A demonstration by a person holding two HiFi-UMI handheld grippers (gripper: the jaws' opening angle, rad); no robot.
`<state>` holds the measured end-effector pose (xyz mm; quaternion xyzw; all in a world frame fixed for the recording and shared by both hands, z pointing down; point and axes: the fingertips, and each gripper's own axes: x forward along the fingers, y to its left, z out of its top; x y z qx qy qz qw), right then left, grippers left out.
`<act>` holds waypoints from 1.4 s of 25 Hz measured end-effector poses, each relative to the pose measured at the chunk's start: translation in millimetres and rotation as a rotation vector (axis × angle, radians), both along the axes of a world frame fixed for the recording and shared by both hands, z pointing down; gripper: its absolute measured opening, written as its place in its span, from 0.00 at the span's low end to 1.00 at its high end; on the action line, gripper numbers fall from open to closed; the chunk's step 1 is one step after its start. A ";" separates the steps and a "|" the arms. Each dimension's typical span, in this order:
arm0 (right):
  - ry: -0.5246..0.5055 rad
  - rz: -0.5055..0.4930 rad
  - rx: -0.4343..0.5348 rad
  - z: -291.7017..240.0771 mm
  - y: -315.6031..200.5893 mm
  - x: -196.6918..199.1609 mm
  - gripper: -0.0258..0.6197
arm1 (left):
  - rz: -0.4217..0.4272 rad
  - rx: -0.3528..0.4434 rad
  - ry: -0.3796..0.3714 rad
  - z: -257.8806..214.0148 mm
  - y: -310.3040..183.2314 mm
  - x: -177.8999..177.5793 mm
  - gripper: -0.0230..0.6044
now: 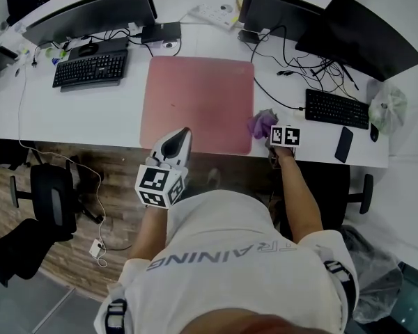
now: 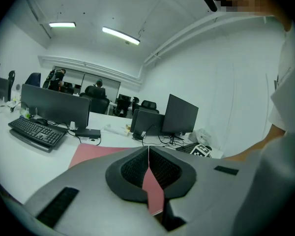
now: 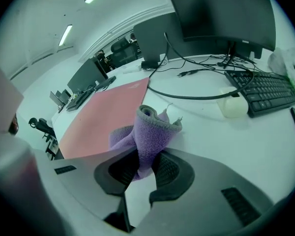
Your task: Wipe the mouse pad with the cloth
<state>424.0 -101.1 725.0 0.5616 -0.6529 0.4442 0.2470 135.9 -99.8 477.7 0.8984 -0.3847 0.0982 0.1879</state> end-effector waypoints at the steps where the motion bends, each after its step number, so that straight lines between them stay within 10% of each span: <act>1: 0.020 0.001 -0.004 -0.7 1.3 3.5 0.18 | -0.002 0.000 -0.003 -0.6 0.6 -1.5 0.09; 7: 0.016 -0.070 0.108 -53.1 -11.5 -33.3 0.18 | -0.057 -0.014 -0.032 0.5 3.9 -32.4 0.09; 16: -0.120 -0.362 0.241 -114.3 -55.9 -204.7 0.18 | -0.195 -0.045 -0.069 0.3 5.8 -128.1 0.09; 27: -0.368 -0.552 0.094 -88.8 -63.6 -451.8 0.18 | -0.375 -0.126 -0.079 13.8 16.7 -286.3 0.09; 35: -0.338 -0.652 0.023 -31.2 -56.3 -569.1 0.18 | -0.377 -0.164 -0.079 35.8 7.0 -362.5 0.09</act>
